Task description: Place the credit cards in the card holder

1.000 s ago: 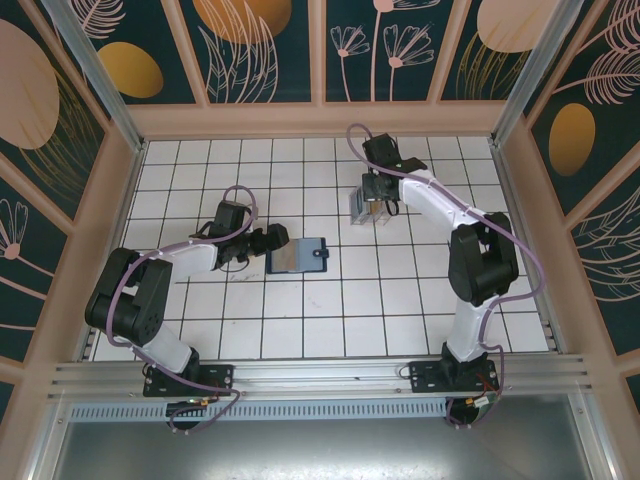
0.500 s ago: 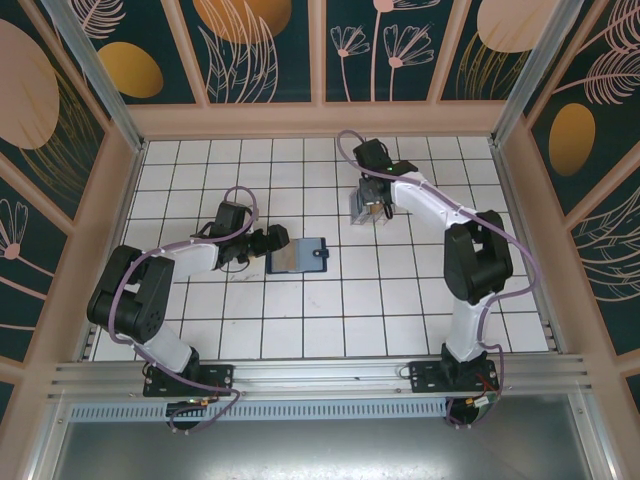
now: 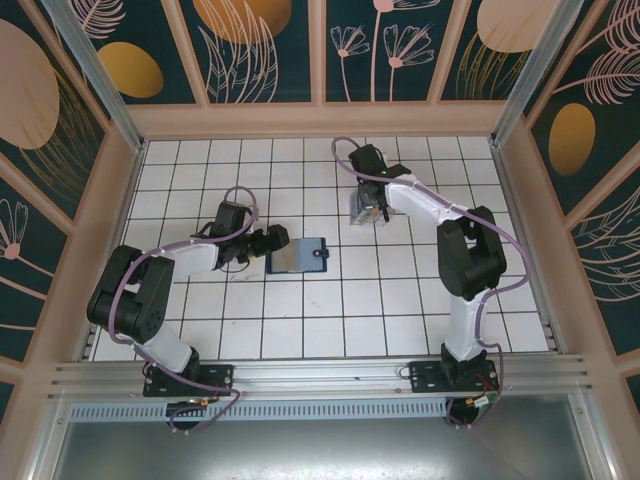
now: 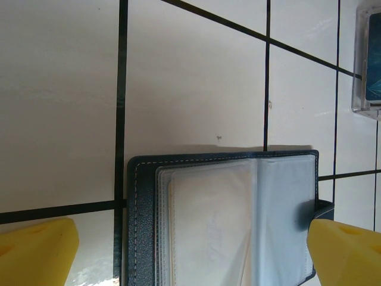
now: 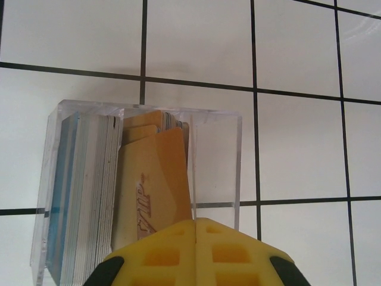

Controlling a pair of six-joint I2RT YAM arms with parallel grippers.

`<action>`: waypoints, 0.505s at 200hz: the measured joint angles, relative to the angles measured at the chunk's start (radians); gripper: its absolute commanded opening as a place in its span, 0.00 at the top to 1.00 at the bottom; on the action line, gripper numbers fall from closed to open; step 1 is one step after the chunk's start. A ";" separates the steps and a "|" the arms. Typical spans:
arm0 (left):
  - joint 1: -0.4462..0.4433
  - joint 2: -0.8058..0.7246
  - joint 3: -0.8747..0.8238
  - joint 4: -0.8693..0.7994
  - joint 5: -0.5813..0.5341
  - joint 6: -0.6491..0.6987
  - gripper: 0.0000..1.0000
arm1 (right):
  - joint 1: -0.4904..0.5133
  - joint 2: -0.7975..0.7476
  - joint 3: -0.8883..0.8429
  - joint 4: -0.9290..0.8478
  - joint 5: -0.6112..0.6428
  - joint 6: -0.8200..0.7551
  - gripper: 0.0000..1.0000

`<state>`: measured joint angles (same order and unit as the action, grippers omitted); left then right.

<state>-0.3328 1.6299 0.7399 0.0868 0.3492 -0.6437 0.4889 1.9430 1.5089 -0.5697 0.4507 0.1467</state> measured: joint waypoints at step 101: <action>0.000 0.000 0.000 0.000 0.002 0.000 0.02 | -0.085 -0.037 -0.031 0.045 -0.211 0.052 0.95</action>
<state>-0.3328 1.6299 0.7399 0.0868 0.3511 -0.6437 0.4042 1.9060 1.4776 -0.5251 0.2398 0.1986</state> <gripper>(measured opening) 0.985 0.049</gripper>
